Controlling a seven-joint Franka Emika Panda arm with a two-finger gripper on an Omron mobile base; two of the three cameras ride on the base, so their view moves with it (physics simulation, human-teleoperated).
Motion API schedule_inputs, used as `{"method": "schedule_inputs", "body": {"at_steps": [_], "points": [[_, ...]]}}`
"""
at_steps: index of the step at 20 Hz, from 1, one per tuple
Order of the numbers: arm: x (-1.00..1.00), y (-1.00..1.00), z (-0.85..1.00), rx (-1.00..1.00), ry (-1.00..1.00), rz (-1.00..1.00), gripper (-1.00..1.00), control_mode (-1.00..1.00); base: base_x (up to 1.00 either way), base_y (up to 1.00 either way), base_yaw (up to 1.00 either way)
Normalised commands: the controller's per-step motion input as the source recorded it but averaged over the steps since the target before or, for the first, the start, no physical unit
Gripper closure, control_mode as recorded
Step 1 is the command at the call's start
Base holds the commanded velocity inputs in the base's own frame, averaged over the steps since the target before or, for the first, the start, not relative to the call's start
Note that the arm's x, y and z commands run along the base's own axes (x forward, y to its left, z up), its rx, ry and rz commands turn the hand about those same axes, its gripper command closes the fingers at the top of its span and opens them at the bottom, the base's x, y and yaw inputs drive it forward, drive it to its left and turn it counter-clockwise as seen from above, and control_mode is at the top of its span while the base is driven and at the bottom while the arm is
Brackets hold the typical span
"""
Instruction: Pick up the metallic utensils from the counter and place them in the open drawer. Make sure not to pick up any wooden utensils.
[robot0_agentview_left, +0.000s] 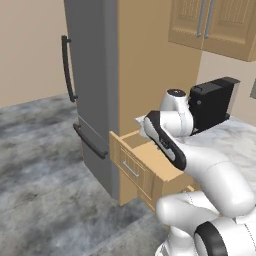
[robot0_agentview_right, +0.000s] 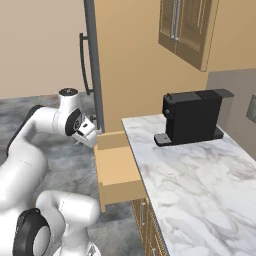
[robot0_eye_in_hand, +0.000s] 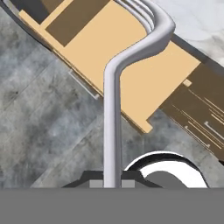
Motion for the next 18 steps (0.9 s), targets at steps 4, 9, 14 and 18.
{"method": "schedule_inputs", "body": {"at_steps": [4,9,14,18], "points": [[0.75,0.25,-0.61,-0.01,-0.04,0.00,1.00,-1.00,0.00,0.00,0.00],[0.72,0.08,-0.42,0.00,0.03,0.00,1.00,-1.00,0.00,0.00,0.00],[0.78,-0.07,-0.10,0.00,0.07,0.00,1.00,-1.00,0.00,0.00,0.00],[0.54,-0.11,-0.35,0.00,0.03,0.00,1.00,-1.00,0.00,0.00,0.00]]}}
